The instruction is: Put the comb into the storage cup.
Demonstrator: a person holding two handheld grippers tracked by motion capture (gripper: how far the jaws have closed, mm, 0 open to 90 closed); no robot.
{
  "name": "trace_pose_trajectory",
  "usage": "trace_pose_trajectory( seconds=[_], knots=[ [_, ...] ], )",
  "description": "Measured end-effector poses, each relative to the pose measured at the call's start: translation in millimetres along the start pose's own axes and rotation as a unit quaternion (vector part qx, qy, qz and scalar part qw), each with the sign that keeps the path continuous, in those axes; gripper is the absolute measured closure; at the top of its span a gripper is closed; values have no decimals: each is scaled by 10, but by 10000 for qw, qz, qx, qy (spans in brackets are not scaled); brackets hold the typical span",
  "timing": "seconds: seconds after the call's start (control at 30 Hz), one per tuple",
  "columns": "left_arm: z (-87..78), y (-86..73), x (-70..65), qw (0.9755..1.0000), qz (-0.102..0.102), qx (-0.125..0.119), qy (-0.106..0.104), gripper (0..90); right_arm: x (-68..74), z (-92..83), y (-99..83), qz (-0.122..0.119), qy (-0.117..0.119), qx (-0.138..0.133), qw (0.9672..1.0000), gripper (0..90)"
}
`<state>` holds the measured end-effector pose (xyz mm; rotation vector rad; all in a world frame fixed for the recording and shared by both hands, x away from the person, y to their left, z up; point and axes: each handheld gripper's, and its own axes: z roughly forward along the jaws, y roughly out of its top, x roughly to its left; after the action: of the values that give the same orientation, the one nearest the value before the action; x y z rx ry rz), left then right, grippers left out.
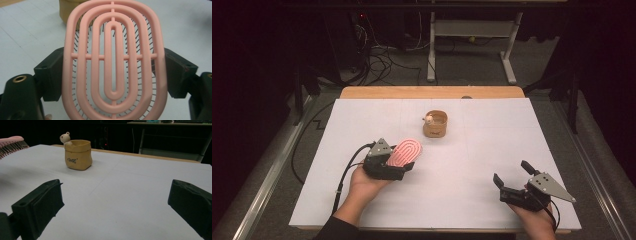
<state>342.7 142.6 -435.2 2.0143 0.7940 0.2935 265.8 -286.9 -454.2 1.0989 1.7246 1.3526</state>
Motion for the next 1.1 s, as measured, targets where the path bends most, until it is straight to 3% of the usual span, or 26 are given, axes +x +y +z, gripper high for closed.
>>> trace_pose_trajectory(
  seconds=[0.27, 0.47, 1.1],
  knots=[
    [-14, 14, -46, 9994, 30, -352, -13, 183, -1, 11, -7, -15, -20, 7, 10000, 1],
    [-43, 38, -71, 9972, 4, -739, -62, 183, 14, 17, -10, -36, -15, 29, 10000, 1],
    [-205, 67, -194, 9909, 159, -1335, -75, 183, 56, 21, -18, -67, -11, 55, 10000, 1]
  ],
)
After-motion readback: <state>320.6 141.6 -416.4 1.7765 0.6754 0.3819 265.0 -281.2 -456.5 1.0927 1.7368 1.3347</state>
